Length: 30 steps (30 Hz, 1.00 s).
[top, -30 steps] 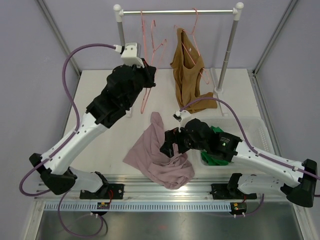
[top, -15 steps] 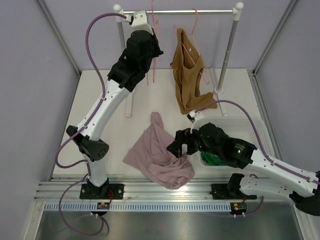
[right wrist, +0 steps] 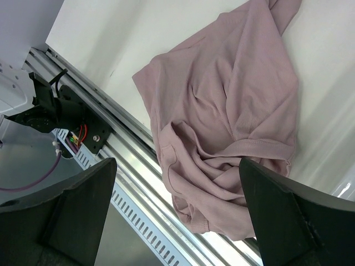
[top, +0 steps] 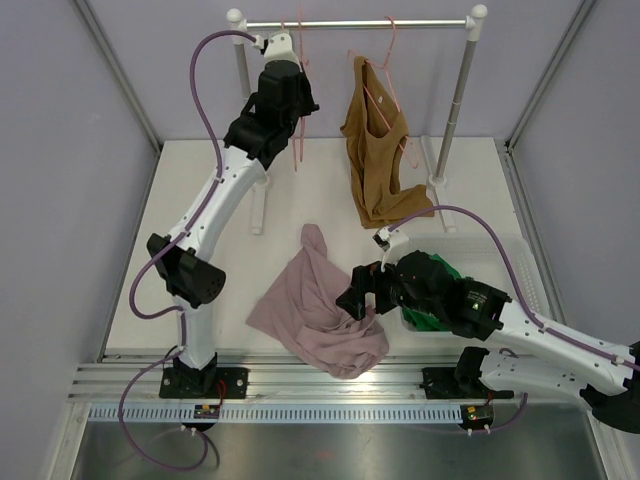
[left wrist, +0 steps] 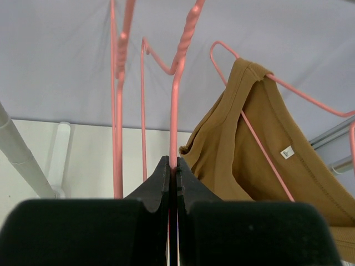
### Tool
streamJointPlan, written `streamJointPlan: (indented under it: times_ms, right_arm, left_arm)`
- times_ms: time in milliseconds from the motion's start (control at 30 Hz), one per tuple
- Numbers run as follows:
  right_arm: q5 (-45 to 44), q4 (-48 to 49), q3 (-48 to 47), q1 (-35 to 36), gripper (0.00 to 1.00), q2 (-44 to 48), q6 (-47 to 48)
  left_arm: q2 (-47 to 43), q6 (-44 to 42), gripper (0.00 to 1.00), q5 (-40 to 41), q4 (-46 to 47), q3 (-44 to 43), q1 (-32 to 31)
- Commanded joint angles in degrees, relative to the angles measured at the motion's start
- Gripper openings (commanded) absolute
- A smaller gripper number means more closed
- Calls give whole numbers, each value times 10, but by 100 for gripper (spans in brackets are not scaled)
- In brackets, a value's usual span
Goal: Remove the tank top from the hanger
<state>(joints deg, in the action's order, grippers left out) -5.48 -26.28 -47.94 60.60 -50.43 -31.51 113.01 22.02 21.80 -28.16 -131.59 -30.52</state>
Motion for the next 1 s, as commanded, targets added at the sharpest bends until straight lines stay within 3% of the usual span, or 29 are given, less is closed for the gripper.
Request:
streamJointPlan:
  times_ms: [0, 633, 700, 733, 833, 933, 967]
  right_arm:
    - [-12, 31, -5, 2, 100, -8, 7]
    - [-6, 47, 0, 1, 100, -22, 10]
    - [-5, 48, 0, 1, 100, -26, 13]
    - [-10, 47, -1, 2, 99, -29, 16]
    - [-24, 36, -9, 1, 100, -44, 24]
    - [-47, 26, -16, 1, 100, -65, 29]
    - [-50, 25, -18, 1, 99, -71, 33]
  left_arm:
    - [-21, 0, 0, -14, 38, 3, -2]
    - [-33, 28, 0, -33, 33, 32, 19]
    - [-38, 30, 6, -25, 36, 46, 19]
    - [-48, 31, 20, -25, 40, 62, 19]
    - [-64, 35, 39, -32, 51, 80, 19]
    - [-84, 35, 44, -43, 46, 77, 19]
    - [-89, 33, 51, -53, 44, 74, 19]
